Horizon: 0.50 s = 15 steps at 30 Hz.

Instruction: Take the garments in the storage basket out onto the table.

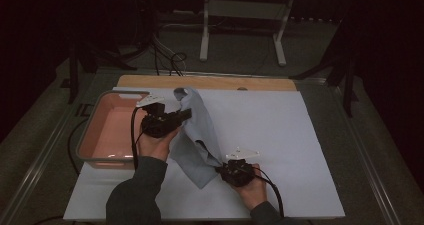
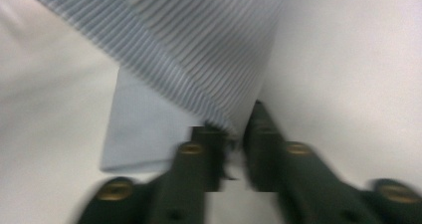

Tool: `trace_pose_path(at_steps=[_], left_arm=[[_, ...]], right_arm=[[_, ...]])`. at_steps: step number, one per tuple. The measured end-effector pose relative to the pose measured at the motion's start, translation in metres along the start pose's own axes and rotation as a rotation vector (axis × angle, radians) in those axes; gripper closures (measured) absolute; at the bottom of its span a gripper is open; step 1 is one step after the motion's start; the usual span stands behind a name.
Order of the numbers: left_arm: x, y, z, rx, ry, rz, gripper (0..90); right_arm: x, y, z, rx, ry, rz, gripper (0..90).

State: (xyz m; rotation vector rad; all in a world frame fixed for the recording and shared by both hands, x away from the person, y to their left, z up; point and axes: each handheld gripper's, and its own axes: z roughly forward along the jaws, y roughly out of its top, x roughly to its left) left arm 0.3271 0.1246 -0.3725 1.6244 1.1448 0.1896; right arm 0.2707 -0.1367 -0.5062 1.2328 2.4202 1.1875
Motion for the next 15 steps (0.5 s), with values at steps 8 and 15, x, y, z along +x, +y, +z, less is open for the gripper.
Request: trace_pose_path(at_steps=[8,15], left_arm=[[0.003,-0.009,0.003,0.026,-0.011,0.014,84.7],[-0.007,-0.019,0.022,0.075,-0.038,0.045,84.6]], right_arm=[[-0.026,0.010,-0.017,-0.033,-0.123,0.045,86.1],[-0.055,0.007,-0.037,-0.059,-0.208,0.084,86.2]])
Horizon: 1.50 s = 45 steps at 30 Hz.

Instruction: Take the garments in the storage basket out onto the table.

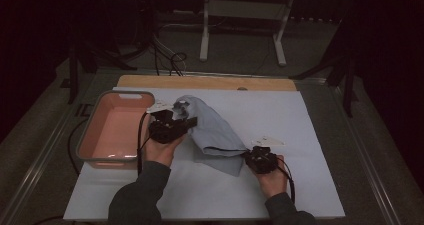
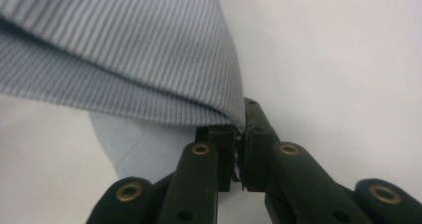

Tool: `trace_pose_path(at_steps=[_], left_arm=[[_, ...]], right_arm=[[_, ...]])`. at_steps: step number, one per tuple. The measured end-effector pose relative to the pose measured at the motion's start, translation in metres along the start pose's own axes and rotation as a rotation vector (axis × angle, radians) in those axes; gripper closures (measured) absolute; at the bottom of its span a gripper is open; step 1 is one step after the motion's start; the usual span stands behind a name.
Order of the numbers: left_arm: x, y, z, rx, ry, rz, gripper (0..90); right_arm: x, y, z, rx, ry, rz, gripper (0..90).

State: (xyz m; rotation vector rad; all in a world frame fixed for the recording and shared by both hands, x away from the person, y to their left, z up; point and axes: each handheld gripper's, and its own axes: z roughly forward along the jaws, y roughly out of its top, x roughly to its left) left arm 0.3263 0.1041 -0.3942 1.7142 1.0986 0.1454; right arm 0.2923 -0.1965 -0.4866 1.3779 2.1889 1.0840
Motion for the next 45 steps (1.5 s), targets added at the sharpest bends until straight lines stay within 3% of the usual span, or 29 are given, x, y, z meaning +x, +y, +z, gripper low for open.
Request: trace_pose_path(at_steps=[12,19,21,26,27,28,31,37,41,45], left_arm=[[-0.024,-0.006,0.039,0.051,-0.073,0.034,84.5],[-0.031,-0.012,0.048,0.068,-0.108,0.044,84.4],[-0.031,-0.014,0.044,0.058,-0.111,0.048,84.5],[-0.026,-0.020,0.027,0.039,-0.117,0.040,84.6],[-0.026,-0.020,0.027,0.039,-0.117,0.040,84.6],[-0.016,-0.028,0.007,0.024,-0.107,0.027,84.7],[-0.005,-0.035,-0.011,0.016,-0.094,0.011,84.7],[0.008,-0.050,-0.038,0.009,-0.073,-0.002,84.7],[0.013,-0.059,-0.054,0.011,-0.061,-0.001,84.7],[0.017,-0.069,-0.067,0.020,-0.040,-0.001,84.7]], right_arm=[[-0.048,-0.005,-0.025,-0.041,-0.096,0.090,86.3],[-0.065,-0.009,-0.039,-0.059,-0.120,0.121,86.3],[-0.066,-0.009,-0.042,-0.056,-0.100,0.123,86.0],[-0.059,-0.011,-0.048,-0.060,-0.044,0.074,83.2],[-0.057,-0.011,-0.051,-0.063,-0.021,0.060,83.2],[-0.053,-0.011,-0.056,-0.055,0.045,0.024,70.0],[-0.049,-0.012,-0.066,-0.053,0.122,-0.022,57.8],[-0.041,-0.013,-0.086,-0.072,0.281,-0.102,48.2],[-0.041,-0.012,-0.096,-0.118,0.331,-0.107,46.8],[-0.040,-0.011,-0.086,-0.085,0.272,-0.080,46.2]])
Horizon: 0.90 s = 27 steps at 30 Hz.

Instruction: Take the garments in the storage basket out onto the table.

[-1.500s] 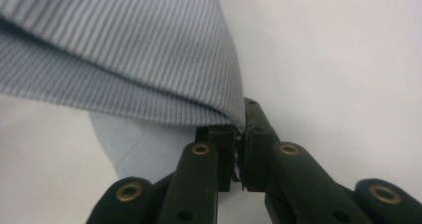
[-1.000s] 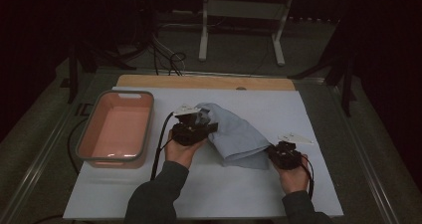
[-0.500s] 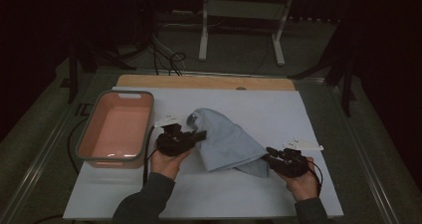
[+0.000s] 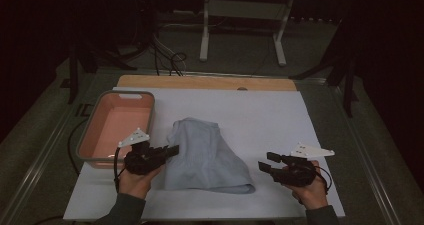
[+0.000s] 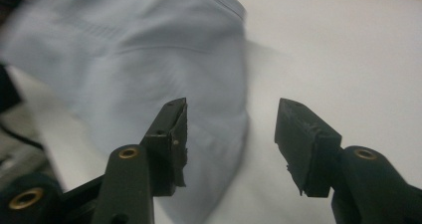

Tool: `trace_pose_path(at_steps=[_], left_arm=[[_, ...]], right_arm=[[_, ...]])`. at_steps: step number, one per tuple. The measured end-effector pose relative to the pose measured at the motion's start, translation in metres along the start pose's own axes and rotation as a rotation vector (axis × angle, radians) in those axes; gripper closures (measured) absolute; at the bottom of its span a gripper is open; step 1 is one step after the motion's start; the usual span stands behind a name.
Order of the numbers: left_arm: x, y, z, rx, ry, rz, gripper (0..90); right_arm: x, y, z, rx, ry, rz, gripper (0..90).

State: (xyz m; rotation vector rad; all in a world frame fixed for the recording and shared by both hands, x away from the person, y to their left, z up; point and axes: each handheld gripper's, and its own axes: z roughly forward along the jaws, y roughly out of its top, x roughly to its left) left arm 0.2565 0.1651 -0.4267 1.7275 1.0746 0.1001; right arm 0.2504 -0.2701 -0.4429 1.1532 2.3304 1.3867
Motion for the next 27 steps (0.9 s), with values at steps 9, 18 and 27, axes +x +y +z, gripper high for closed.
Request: trace_pose_path(at_steps=[9,18,27], left_arm=[[0.012,-0.020,-0.014,0.011,0.034,-0.008,84.7],[0.018,-0.027,-0.018,0.003,0.047,-0.019,84.7],[0.020,-0.028,-0.017,0.000,0.068,-0.015,84.6]], right_arm=[[0.008,0.003,0.059,0.107,-0.116,0.017,45.4],[0.008,0.005,0.105,0.208,-0.131,0.067,49.2],[0.008,0.008,0.116,0.252,-0.057,0.098,85.3]])
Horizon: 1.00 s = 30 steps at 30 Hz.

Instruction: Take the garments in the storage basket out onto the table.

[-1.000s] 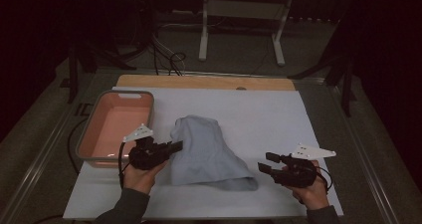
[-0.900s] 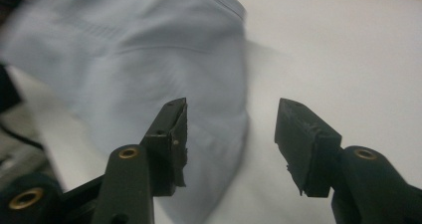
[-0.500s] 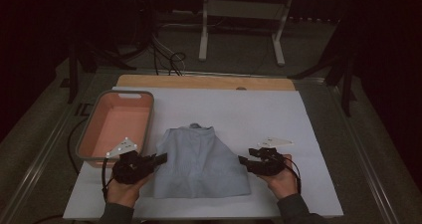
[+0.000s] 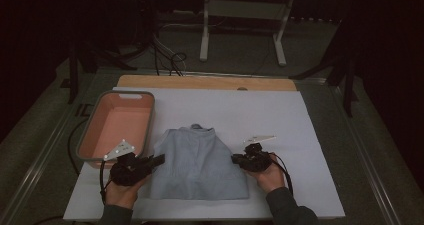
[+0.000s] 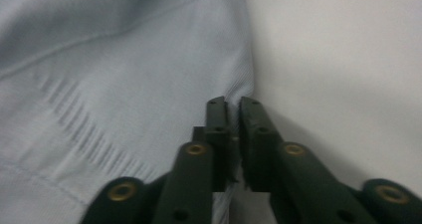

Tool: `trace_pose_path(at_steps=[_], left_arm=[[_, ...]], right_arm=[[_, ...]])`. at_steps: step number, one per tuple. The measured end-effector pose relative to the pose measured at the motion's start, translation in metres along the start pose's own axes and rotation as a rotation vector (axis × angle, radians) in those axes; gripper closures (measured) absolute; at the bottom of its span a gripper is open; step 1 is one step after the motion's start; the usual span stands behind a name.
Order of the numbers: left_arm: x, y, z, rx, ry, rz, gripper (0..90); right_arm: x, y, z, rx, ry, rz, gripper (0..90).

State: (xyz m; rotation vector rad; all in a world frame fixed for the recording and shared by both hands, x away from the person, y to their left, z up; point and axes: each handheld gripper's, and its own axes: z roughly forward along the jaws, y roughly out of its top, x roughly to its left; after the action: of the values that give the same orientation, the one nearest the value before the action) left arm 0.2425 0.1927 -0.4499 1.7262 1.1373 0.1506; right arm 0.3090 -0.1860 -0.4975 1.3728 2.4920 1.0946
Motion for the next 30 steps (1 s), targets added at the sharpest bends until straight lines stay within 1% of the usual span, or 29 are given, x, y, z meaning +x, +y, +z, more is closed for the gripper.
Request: trace_pose_path(at_steps=[1,2,3,4,5,6,8,10,12,17,18,21,25,27,28,29,30], left_arm=[[0.000,0.000,0.001,0.000,0.003,0.000,84.7],[0.000,0.000,0.002,0.000,0.003,0.000,84.7],[-0.001,0.000,0.003,0.004,0.005,0.002,84.7],[-0.001,0.000,0.003,0.004,0.005,0.002,84.6],[-0.001,0.000,0.005,0.009,0.008,0.006,84.6],[-0.002,-0.001,0.007,0.009,0.007,0.007,84.7],[-0.003,0.000,0.013,0.015,0.004,0.009,84.6],[-0.005,0.001,0.021,0.028,0.007,0.026,84.6],[-0.008,0.002,0.032,0.039,0.001,0.038,84.6],[-0.014,0.007,0.063,0.066,-0.008,0.077,84.5],[-0.015,0.009,0.069,0.073,-0.005,0.085,84.5],[-0.018,0.015,0.084,0.082,0.000,0.094,84.5],[-0.021,0.025,0.100,0.097,0.020,0.125,84.5],[-0.022,0.027,0.103,0.100,0.024,0.127,84.4],[-0.022,0.031,0.109,0.104,0.037,0.140,84.5],[-0.022,0.033,0.111,0.108,0.047,0.149,84.5],[-0.021,0.034,0.113,0.105,0.053,0.148,84.5]], right_arm=[[0.000,0.001,-0.002,-0.007,0.000,-0.002,86.0],[0.000,0.001,-0.004,-0.018,-0.013,-0.010,86.2],[0.000,0.001,-0.007,-0.029,-0.021,-0.010,86.4],[0.000,0.001,-0.007,-0.029,-0.021,-0.010,86.4],[-0.001,0.002,-0.009,-0.042,-0.033,-0.011,86.6],[-0.003,0.001,-0.014,-0.057,-0.061,-0.018,86.7],[-0.005,0.001,-0.019,-0.078,-0.102,-0.020,86.8],[-0.012,-0.001,-0.028,-0.114,-0.130,-0.009,86.8],[-0.017,-0.002,-0.035,-0.138,-0.156,0.004,86.8],[-0.034,-0.009,-0.053,-0.179,-0.233,0.026,86.8],[-0.037,-0.011,-0.056,-0.184,-0.246,0.033,86.8],[-0.047,-0.016,-0.063,-0.197,-0.266,0.060,86.8],[-0.056,-0.022,-0.071,-0.218,-0.296,0.086,86.8],[-0.058,-0.022,-0.073,-0.226,-0.305,0.094,86.8],[-0.061,-0.022,-0.076,-0.248,-0.319,0.104,86.8],[-0.061,-0.022,-0.076,-0.248,-0.319,0.104,86.8],[-0.061,-0.022,-0.076,-0.255,-0.322,0.107,86.8]])
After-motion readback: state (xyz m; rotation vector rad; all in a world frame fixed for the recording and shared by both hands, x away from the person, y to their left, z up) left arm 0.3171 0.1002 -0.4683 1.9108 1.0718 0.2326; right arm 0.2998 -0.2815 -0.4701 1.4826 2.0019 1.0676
